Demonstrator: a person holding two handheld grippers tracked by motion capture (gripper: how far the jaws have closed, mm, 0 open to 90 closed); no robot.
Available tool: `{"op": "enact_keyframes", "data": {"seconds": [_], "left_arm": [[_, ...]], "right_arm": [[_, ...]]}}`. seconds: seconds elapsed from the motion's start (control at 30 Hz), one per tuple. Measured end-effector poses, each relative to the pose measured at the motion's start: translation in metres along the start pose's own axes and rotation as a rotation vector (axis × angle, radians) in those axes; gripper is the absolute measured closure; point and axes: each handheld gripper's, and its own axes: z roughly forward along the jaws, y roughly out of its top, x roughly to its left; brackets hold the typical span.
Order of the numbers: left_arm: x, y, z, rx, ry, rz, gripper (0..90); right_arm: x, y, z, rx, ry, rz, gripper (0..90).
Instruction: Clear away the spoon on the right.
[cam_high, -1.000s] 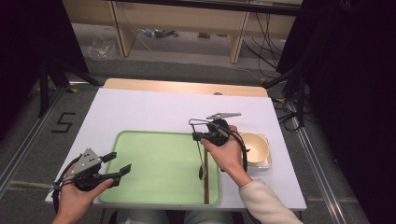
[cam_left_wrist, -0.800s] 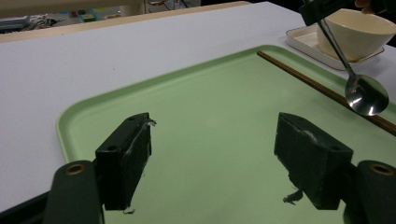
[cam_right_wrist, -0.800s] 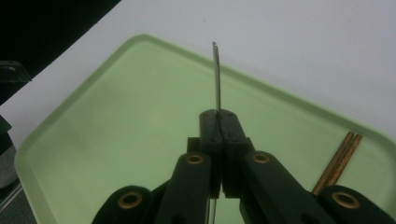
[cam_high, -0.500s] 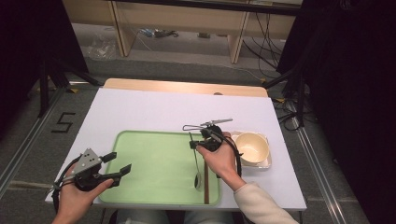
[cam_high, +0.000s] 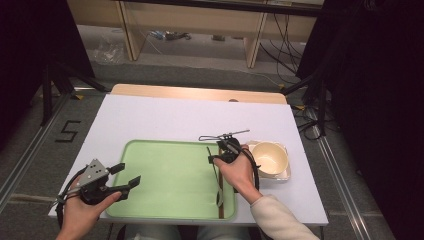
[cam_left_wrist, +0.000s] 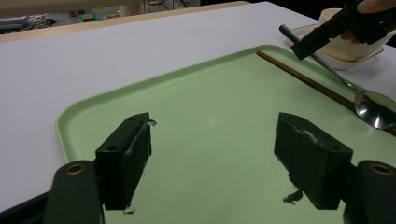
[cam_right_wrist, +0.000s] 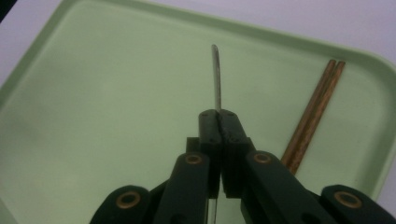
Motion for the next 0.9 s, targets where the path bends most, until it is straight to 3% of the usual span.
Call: {"op": "enact_keyframes", "data": {"seconds": [0.03, 0.07, 0.1, 0.13, 0.3, 0.33, 0.47, 0.53, 0.6, 0.7, 0.77, 0.9], "left_arm": [[0.0, 0.0, 0.0, 0.0, 0.0, 0.0, 27.2], [0.0, 0.0, 0.0, 0.0, 0.002, -0.002, 27.2], [0.0, 0.0, 0.0, -0.001, 0.001, -0.002, 27.2], [0.0, 0.0, 0.0, -0.001, 0.001, -0.002, 27.2], [0.0, 0.0, 0.0, 0.002, 0.003, 0.0, 27.2], [0.0, 0.0, 0.0, 0.002, 0.005, 0.0, 27.2], [0.0, 0.0, 0.0, 0.002, 0.004, 0.0, 27.2], [0.0, 0.0, 0.0, 0.002, 0.004, 0.0, 27.2], [0.0, 0.0, 0.0, 0.002, 0.003, 0.0, 27.2], [0.0, 0.0, 0.0, 0.002, 0.003, 0.0, 27.2], [0.0, 0.0, 0.0, 0.002, 0.003, 0.001, 27.2], [-0.001, 0.0, 0.0, 0.001, 0.001, -0.002, 27.2]], "right_arm": [[-0.002, -0.001, 0.002, -0.006, 0.002, -0.025, 89.3], [-0.001, -0.002, 0.001, 0.005, -0.005, 0.017, 89.1], [0.023, 0.002, -0.012, 0.2, -0.04, 0.383, 88.8], [0.022, 0.0, -0.011, 0.191, -0.049, 0.359, 88.7], [0.019, -0.003, -0.008, 0.219, -0.059, 0.387, 88.1], [0.018, -0.004, -0.006, 0.224, -0.059, 0.366, 87.8], [0.02, -0.005, -0.005, 0.247, -0.068, 0.403, 87.2], [0.017, -0.007, -0.005, 0.244, -0.063, 0.36, 87.0], [0.019, -0.006, -0.005, 0.258, -0.071, 0.394, 86.8], [0.019, -0.006, -0.004, 0.276, -0.082, 0.399, 85.6], [0.023, -0.005, -0.004, 0.297, -0.085, 0.442, 85.1], [0.022, -0.006, -0.002, 0.302, -0.095, 0.423, 84.9]]}}
